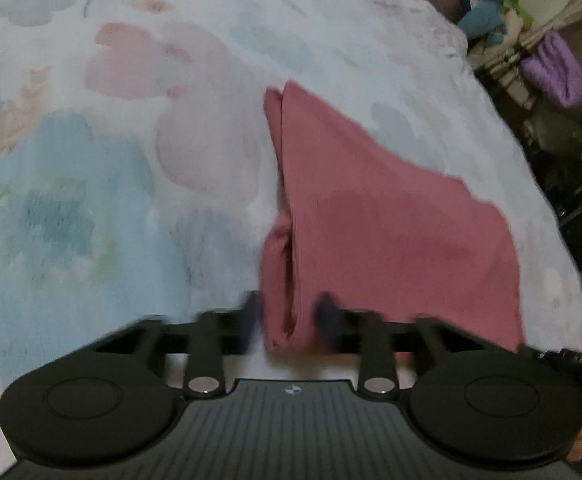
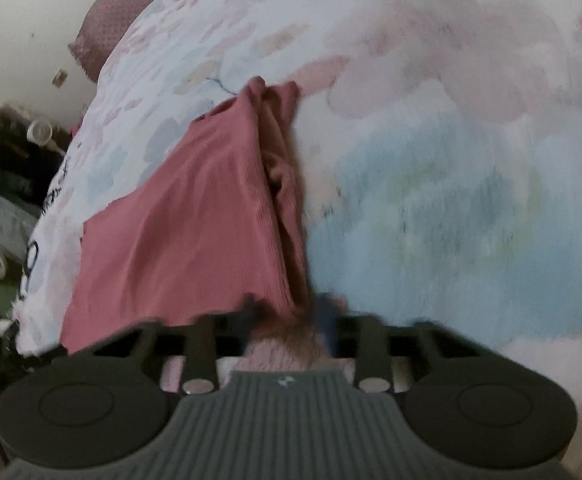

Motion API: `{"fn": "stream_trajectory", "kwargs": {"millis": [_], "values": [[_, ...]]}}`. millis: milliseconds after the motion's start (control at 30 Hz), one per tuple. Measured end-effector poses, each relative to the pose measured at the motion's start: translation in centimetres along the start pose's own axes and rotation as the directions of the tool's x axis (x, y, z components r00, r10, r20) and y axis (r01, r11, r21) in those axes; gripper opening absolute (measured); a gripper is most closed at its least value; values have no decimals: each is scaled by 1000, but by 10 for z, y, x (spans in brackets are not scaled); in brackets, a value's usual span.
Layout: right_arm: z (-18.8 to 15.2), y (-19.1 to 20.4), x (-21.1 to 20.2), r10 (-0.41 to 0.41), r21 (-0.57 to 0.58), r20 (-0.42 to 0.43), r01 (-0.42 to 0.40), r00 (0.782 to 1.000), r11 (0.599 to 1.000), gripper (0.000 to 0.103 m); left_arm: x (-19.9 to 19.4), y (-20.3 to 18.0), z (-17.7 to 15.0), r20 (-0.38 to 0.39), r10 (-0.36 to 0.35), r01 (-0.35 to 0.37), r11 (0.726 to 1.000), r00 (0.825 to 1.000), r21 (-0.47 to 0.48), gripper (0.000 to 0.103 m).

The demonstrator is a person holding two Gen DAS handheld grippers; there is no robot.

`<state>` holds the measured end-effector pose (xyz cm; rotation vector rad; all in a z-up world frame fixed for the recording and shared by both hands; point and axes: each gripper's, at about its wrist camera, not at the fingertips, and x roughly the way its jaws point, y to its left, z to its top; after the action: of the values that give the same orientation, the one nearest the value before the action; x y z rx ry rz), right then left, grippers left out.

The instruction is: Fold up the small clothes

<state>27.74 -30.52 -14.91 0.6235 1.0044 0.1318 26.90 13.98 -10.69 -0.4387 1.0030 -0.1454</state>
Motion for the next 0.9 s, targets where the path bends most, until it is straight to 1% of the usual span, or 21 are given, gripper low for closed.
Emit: {"fn": "stream_trajectory", "kwargs": {"millis": [33,67,100,167,200,233,300,333,367,467,533,600,633,700,733,767,800,833,867,900], "values": [[-2,0,-2,7,13,9,-7,1000,1000,5,0,-1,0,2,8,-8,1000,1000,3,11],[0,2,-7,10,14,29,-10,1000,1000,4,-2,-1,1,10,8,-8,1000,1000,0,7],[1,6,-14,19,6,58,-19,998,1000,4,-4,-2,3,19,13,-13,1000,1000,0,5],[2,10,-29,22,-5,99,-22,995,1000,3,-8,-6,7,27,38,-39,999,999,25,4],[1,11,-35,10,-13,112,-9,994,1000,3,-7,-9,7,21,57,-58,997,998,44,4],[0,11,-37,-8,-25,115,11,993,1000,2,-4,-12,6,12,83,-83,994,997,70,4],[-5,6,-29,-70,-58,88,75,994,995,2,6,-15,3,-9,127,-126,986,992,114,4],[-9,3,-20,-105,-74,71,110,992,991,2,12,-15,1,-17,141,-138,983,990,119,4],[-14,0,-12,-113,-68,52,117,992,991,1,12,-12,-3,-13,144,-141,983,990,117,4],[-18,-2,-5,-116,-40,55,118,992,992,2,11,-12,-2,-2,150,-148,983,989,110,12],[-16,1,-8,-117,-48,50,119,992,992,6,4,-14,-2,13,139,-139,984,990,114,21],[-14,9,-15,-122,-90,55,127,991,988,13,-6,-17,-2,41,142,-147,980,989,136,40],[-14,12,-20,-124,-107,66,131,990,986,19,-12,-21,-1,72,160,-170,972,984,160,44],[-12,18,-30,-118,-143,91,130,989,981,29,-21,-33,0,130,187,-212,954,974,212,64],[-10,20,-35,-108,-156,102,123,989,980,37,-24,-40,1,165,199,-235,943,966,237,67],[-8,23,-39,-98,-168,113,117,989,979,41,-26,-47,4,199,211,-258,932,957,254,69],[-4,26,-38,-89,-178,122,110,988,978,43,-28,-53,6,240,216,-278,922,947,268,70],[0,28,-40,-79,-187,134,104,988,977,51,-29,-60,8,271,217,-292,915,938,279,73],[4,30,-42,-70,-195,146,98,987,976,58,-30,-66,12,280,217,-297,912,935,283,79],[8,32,-42,-60,-204,156,91,986,975,60,-29,-70,16,291,209,-292,915,933,279,80]]}}
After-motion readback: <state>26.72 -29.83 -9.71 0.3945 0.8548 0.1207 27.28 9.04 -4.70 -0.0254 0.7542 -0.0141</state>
